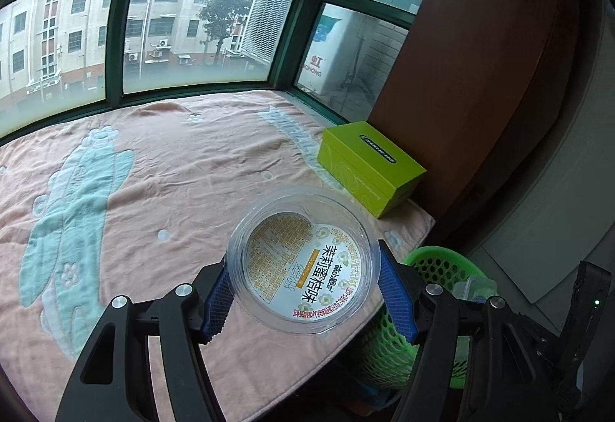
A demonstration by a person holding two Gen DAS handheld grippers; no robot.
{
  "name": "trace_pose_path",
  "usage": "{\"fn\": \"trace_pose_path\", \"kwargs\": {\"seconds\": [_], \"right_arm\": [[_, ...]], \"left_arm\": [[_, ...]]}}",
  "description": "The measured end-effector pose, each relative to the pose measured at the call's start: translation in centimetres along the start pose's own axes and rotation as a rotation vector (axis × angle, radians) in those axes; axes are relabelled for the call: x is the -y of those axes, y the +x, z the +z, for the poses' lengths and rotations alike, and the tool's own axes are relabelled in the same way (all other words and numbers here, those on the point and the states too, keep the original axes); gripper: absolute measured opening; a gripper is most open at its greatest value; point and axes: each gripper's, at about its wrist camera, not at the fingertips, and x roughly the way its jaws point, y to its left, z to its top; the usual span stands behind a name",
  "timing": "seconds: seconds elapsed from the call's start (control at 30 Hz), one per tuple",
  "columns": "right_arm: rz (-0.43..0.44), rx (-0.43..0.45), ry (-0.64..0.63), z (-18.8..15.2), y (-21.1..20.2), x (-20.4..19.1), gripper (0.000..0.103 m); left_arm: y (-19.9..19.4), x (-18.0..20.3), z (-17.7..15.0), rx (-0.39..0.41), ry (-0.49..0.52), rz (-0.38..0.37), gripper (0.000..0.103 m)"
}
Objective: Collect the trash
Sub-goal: 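Lift the clear box over the basket and open the right gripper, then open the left gripper over the basket to drop the labeled tub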
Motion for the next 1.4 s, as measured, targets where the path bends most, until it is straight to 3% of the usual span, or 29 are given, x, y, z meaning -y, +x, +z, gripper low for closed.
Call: {"fn": "trace_pose_path", "kwargs": {"seconds": [0.23, 0.37, 0.9, 1.13, 1.4], "right_arm": [[-0.075, 0.024, 0.085, -0.5, -0.9, 5.7, 0.059], [-0.091, 0.033, 0.124, -0.9, -1.4, 7.9, 0.069], [-0.23, 0.134, 0.183, -2.2, -6.1, 12.6, 0.081], [-0.24, 0.139, 0.186, -2.4, -6.2, 13.2, 0.082], [-0.191, 0.135, 0.146, -2.2, -5.5, 11.5, 0.085]], "left_arm": [[2.3, 5.5, -0.3, -0.046, 0.079, -0.074, 0.065], [3.7, 8.1, -0.5, -0.073, 0.117, -0.104, 0.065], [6.3, 16.3, -2.0, -0.146, 0.257, -0.22, 0.066], [6.8, 18.1, -2.6, -0.147, 0.285, -0.236, 0.08], [5.9, 16.1, -1.9, -0.117, 0.257, -0.182, 0.089]]}}
